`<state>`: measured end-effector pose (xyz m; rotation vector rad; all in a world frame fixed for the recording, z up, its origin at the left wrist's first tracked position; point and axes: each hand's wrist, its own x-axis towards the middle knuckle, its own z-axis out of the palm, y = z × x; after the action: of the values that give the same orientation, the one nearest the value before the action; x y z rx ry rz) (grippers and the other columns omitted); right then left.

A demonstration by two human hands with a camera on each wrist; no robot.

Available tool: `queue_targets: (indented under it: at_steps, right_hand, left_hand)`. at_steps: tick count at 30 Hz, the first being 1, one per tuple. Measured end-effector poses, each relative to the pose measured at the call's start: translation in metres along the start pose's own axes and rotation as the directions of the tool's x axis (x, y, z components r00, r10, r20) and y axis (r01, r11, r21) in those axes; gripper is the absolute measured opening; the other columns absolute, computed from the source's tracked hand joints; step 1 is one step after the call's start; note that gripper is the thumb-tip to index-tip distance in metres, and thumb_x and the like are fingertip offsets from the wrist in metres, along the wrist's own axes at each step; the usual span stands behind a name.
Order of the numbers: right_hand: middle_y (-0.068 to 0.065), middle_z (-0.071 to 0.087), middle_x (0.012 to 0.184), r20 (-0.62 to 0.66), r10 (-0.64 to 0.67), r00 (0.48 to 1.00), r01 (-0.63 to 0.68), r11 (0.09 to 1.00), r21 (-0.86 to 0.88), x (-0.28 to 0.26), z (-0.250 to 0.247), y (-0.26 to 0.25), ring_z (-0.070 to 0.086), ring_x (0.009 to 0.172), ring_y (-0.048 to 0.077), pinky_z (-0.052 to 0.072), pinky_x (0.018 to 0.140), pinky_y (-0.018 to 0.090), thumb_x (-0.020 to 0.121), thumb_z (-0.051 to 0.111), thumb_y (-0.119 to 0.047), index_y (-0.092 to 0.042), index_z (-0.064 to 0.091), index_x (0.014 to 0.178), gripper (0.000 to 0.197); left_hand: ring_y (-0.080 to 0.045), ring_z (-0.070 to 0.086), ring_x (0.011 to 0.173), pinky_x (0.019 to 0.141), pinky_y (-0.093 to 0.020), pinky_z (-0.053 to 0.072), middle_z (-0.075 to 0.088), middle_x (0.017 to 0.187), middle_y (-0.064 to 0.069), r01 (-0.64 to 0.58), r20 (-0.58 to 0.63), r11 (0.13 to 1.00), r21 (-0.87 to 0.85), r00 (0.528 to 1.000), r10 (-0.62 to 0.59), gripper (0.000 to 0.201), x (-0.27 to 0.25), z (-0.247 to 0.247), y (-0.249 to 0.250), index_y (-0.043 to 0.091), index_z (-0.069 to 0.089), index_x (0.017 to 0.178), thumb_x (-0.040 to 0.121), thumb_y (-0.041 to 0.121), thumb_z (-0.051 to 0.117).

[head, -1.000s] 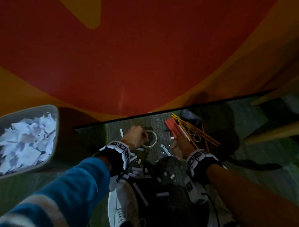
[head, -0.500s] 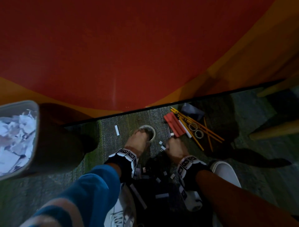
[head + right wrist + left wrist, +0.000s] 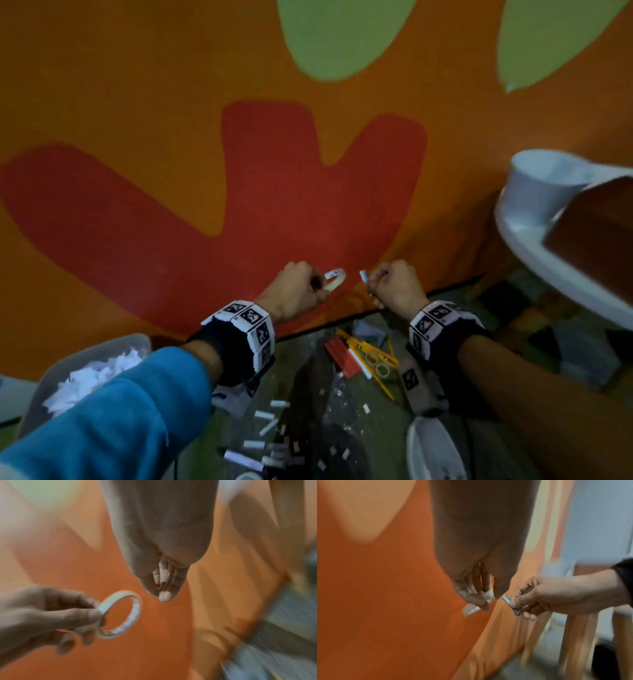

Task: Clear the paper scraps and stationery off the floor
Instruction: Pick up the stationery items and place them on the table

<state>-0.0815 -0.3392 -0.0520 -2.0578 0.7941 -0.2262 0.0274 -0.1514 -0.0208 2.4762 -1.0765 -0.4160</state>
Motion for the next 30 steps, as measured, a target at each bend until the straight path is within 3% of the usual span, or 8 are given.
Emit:
queue_targets:
  at_steps: [5, 8, 13, 19, 21, 23, 28, 30]
  right_hand:
    - [0.012, 0.069, 0.058, -0.184, -0.153, 0.971, 0.167, 0.984, 0.067, -0.044, -0.122, -0.072, 0.069, 0.053, 0.023, 0.061, 0.059, 0.036, 0.085, 0.074, -0.010, -0.006, 0.066, 0.071, 0.016]
    - [0.014, 0.068, 0.060, -0.341, -0.145, 0.929, 0.216, 0.960, 0.181, -0.070, -0.192, -0.090, 0.070, 0.056, 0.028, 0.062, 0.062, 0.042, 0.084, 0.073, -0.005, -0.008, 0.064, 0.070, 0.017]
    - [0.004, 0.067, 0.054, -0.610, -0.066, 0.790, 0.194, 0.970, 0.145, -0.119, -0.277, -0.042, 0.069, 0.058, 0.022, 0.058, 0.062, 0.037, 0.072, 0.075, -0.016, -0.012, 0.068, 0.063, 0.013]
    - [-0.002, 0.069, 0.066, -0.700, 0.067, 0.711, -0.028, 0.997, 0.067, -0.129, -0.334, 0.016, 0.068, 0.075, 0.024, 0.059, 0.069, 0.036, 0.072, 0.069, -0.016, -0.020, 0.069, 0.056, 0.017]
    - [-0.001, 0.070, 0.072, -0.705, 0.101, 0.703, -0.082, 0.995, 0.060, -0.125, -0.341, 0.029, 0.067, 0.075, 0.023, 0.057, 0.070, 0.034, 0.074, 0.068, -0.020, -0.021, 0.070, 0.059, 0.015]
    - [0.003, 0.070, 0.081, -0.687, 0.130, 0.715, -0.131, 0.990, 0.051, -0.124, -0.343, 0.036, 0.066, 0.082, 0.024, 0.055, 0.075, 0.033, 0.075, 0.068, -0.017, -0.020, 0.070, 0.063, 0.012]
    - [0.008, 0.068, 0.087, -0.593, 0.188, 0.783, -0.210, 0.977, 0.033, -0.119, -0.346, 0.047, 0.066, 0.082, 0.026, 0.059, 0.078, 0.040, 0.067, 0.075, -0.017, -0.019, 0.071, 0.077, 0.010]
    - [0.006, 0.069, 0.083, -0.584, 0.174, 0.793, -0.186, 0.982, 0.040, -0.117, -0.346, 0.044, 0.068, 0.076, 0.024, 0.060, 0.073, 0.041, 0.067, 0.075, -0.021, -0.021, 0.071, 0.072, 0.006]
  left_hand:
    - [-0.016, 0.066, 0.076, 0.083, -0.041, 0.055, 0.072, 0.082, 0.006, -0.168, -0.183, 0.983, -0.069, 0.971, 0.153, 0.008, -0.022, -0.077, 0.110, 0.021, 0.073, 0.091, 0.083, 0.024, 0.071]
    - [-0.017, 0.066, 0.079, 0.088, -0.044, 0.053, 0.071, 0.083, 0.009, -0.254, -0.299, 0.960, -0.120, 0.931, 0.209, 0.009, -0.029, -0.100, 0.168, 0.020, 0.074, 0.093, 0.085, 0.025, 0.071]
    - [-0.002, 0.066, 0.063, 0.063, -0.030, 0.058, 0.073, 0.080, 0.006, -0.442, -0.437, 0.876, -0.192, 0.838, 0.327, 0.003, -0.025, -0.091, 0.262, 0.020, 0.074, 0.085, 0.083, 0.022, 0.073]
    - [0.001, 0.064, 0.069, 0.057, -0.013, 0.047, 0.071, 0.084, 0.005, -0.554, -0.306, 0.814, -0.174, 0.817, 0.490, 0.005, -0.009, -0.041, 0.349, 0.013, 0.074, 0.087, 0.088, 0.015, 0.070]
    - [-0.008, 0.065, 0.076, 0.065, -0.020, 0.050, 0.072, 0.092, 0.000, -0.563, -0.256, 0.815, -0.138, 0.815, 0.520, 0.007, 0.001, -0.024, 0.366, 0.011, 0.074, 0.089, 0.087, 0.012, 0.068]
    - [-0.013, 0.065, 0.083, 0.073, -0.030, 0.054, 0.071, 0.096, -0.002, -0.558, -0.212, 0.825, -0.093, 0.820, 0.531, 0.010, 0.010, -0.008, 0.374, 0.011, 0.075, 0.094, 0.088, 0.011, 0.067]
    - [-0.010, 0.062, 0.104, 0.077, -0.003, 0.039, 0.068, 0.115, 0.004, -0.596, -0.147, 0.795, -0.116, 0.802, 0.579, 0.030, 0.024, 0.018, 0.370, 0.014, 0.073, 0.113, 0.087, 0.001, 0.065]
    - [-0.010, 0.056, 0.120, 0.092, -0.010, 0.038, 0.064, 0.130, 0.004, -0.611, -0.147, 0.783, -0.112, 0.790, 0.595, 0.032, 0.027, 0.019, 0.363, 0.015, 0.073, 0.115, 0.087, 0.002, 0.064]
